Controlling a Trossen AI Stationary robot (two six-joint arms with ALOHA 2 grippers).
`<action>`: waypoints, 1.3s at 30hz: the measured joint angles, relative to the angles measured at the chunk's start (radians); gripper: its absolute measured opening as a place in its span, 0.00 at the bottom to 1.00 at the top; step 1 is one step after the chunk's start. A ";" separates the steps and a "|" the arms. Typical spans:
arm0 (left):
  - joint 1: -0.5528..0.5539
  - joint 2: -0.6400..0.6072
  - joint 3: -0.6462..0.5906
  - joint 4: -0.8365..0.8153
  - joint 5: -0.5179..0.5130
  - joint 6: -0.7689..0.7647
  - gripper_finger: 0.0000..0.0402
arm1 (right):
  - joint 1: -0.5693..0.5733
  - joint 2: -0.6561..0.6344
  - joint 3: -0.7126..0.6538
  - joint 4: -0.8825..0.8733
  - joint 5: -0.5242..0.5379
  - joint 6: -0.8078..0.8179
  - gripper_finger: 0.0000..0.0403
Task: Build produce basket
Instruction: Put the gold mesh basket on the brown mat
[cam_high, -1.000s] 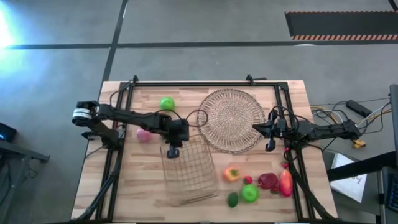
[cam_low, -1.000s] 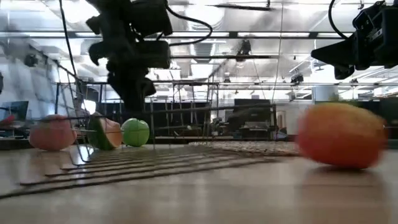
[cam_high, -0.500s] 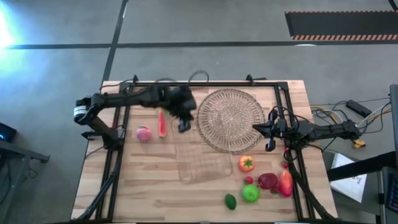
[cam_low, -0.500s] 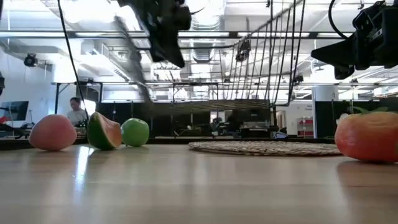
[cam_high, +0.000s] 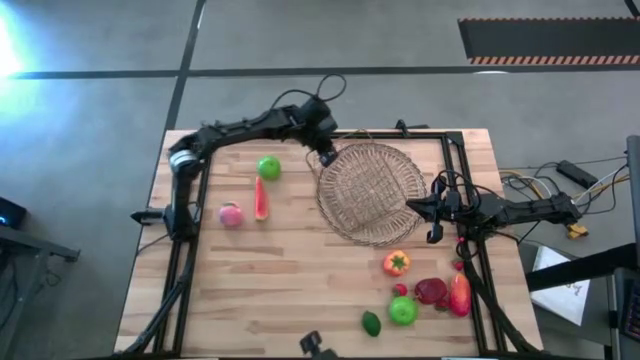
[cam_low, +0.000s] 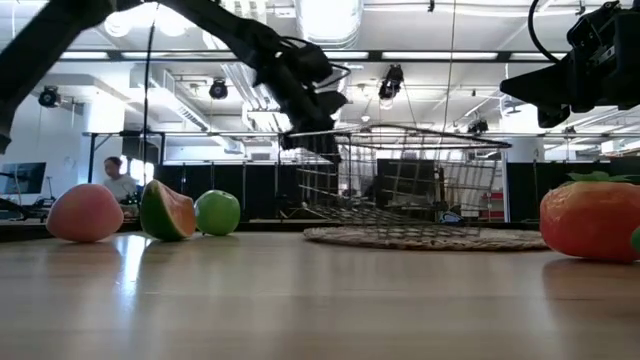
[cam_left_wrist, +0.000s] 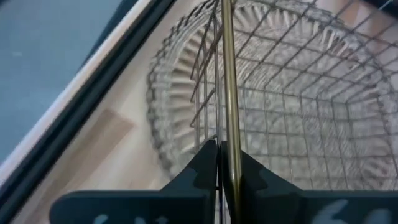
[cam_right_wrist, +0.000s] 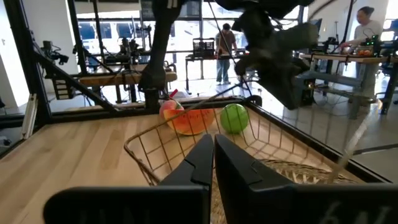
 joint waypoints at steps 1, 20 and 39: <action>0.000 0.025 0.026 0.004 0.008 -0.005 0.00 | 0.000 0.000 0.000 0.000 0.000 0.000 0.02; -0.003 0.226 0.208 0.123 0.116 -0.032 0.00 | 0.000 0.000 0.000 0.000 0.000 0.000 0.02; 0.035 0.127 0.191 0.128 0.185 0.024 0.41 | 0.000 0.000 0.000 0.000 0.000 0.000 0.02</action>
